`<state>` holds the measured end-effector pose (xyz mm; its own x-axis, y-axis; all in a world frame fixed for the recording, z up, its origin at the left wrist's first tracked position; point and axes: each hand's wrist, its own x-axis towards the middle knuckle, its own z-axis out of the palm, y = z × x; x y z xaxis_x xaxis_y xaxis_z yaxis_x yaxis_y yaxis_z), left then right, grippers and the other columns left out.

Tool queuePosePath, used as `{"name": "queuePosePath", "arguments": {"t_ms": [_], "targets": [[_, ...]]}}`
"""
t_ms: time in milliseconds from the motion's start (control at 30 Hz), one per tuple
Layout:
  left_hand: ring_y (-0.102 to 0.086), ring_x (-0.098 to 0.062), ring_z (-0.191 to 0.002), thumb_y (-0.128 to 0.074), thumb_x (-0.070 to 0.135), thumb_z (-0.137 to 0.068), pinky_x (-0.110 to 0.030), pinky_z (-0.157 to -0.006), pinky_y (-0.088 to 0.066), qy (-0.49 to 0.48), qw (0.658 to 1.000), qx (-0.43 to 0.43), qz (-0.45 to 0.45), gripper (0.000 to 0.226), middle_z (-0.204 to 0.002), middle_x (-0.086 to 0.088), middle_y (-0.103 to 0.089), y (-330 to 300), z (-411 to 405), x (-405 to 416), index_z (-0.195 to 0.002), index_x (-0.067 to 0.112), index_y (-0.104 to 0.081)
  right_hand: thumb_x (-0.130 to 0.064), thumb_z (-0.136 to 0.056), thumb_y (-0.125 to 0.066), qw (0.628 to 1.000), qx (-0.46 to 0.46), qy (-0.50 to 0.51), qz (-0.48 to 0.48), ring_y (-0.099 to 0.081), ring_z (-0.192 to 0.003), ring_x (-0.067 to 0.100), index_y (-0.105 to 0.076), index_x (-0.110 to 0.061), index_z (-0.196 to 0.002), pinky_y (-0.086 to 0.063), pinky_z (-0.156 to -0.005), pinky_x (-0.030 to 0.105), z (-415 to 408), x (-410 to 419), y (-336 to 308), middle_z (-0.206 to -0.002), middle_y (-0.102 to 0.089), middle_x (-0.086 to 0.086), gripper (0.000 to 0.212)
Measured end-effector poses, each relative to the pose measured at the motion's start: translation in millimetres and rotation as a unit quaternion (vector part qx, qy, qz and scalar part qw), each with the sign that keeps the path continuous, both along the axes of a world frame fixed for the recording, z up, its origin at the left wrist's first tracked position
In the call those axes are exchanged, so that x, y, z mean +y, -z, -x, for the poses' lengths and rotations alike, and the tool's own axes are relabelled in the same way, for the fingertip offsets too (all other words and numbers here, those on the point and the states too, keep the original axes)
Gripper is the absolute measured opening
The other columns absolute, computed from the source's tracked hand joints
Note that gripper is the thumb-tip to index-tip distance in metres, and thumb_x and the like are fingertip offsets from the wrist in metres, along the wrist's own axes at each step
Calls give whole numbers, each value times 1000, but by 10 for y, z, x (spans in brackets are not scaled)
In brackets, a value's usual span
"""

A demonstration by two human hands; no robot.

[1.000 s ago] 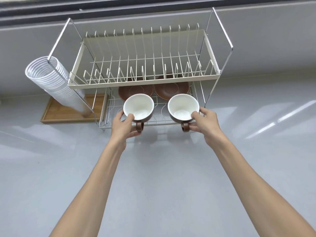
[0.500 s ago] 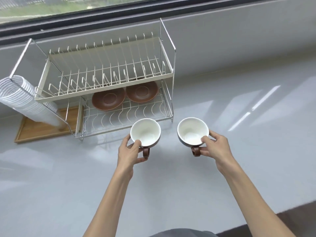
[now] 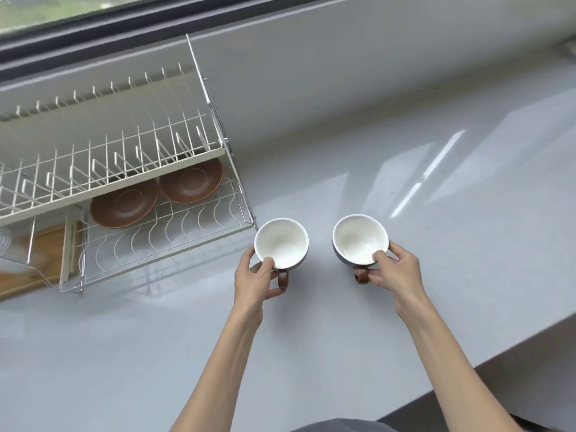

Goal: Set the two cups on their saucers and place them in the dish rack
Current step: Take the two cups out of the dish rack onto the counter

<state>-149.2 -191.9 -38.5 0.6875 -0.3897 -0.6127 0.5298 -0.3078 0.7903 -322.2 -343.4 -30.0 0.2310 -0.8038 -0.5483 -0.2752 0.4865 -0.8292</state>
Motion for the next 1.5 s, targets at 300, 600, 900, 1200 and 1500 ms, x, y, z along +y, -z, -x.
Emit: {"name": "queuePosePath", "arguments": {"t_ms": [300, 600, 900, 1200, 1500], "targets": [[-67, -23, -76, -50, 2, -92, -41, -65, -63, -9, 1000, 9, -3, 54, -99, -10, -68, 134, -50, -512, -142, 23, -47, 5, -88, -45, 1000, -23, 15, -6, -69, -66, 36, -60, -15, -118, -60, -55, 30, -66, -424, 147, -85, -70, 16, 39], [-61, -21, -65, -50, 1, -93, -44, -69, -63, -7, 1000, 12, -8, 52, -100, -9, -66, 225, -107, -679, -135, 31, -44, 4, -88, -45, 999, -29, 18, -22, -71, -69, 36, -59, -13, -129, -57, -53, 26, -176, -590, 256, -92, -71, 14, 46], [-61, -22, -65, -51, 1, -94, -42, -67, -63, -8, 1000, 27, 0, 56, -100, -11, -67, 278, -98, -675, -144, 25, -43, 5, -88, -46, 999, -36, 6, -23, -71, -71, 37, -58, -15, -131, -58, -54, 27, -190, -540, 319, -96, -71, 16, 49], [-60, -24, -66, -53, 1, -96, -45, -74, -63, -11, 999, 50, 15, 51, -106, -13, -67, 263, -88, -625, -138, 29, -46, 3, -89, -48, 999, -34, 7, -24, -72, -86, 44, -51, -15, -139, -60, -58, 27, -180, -515, 361, -107, -71, 22, 53], [-70, -28, -109, -61, 26, -98, -40, -83, -60, 75, 996, 11, -45, 53, -117, -3, -64, 154, -165, -503, -148, 23, -42, -13, -89, -52, 997, 63, -42, 25, -76, -85, 27, -54, -25, -136, -62, -71, 33, -173, -503, 362, -113, -72, 9, 49]]}}
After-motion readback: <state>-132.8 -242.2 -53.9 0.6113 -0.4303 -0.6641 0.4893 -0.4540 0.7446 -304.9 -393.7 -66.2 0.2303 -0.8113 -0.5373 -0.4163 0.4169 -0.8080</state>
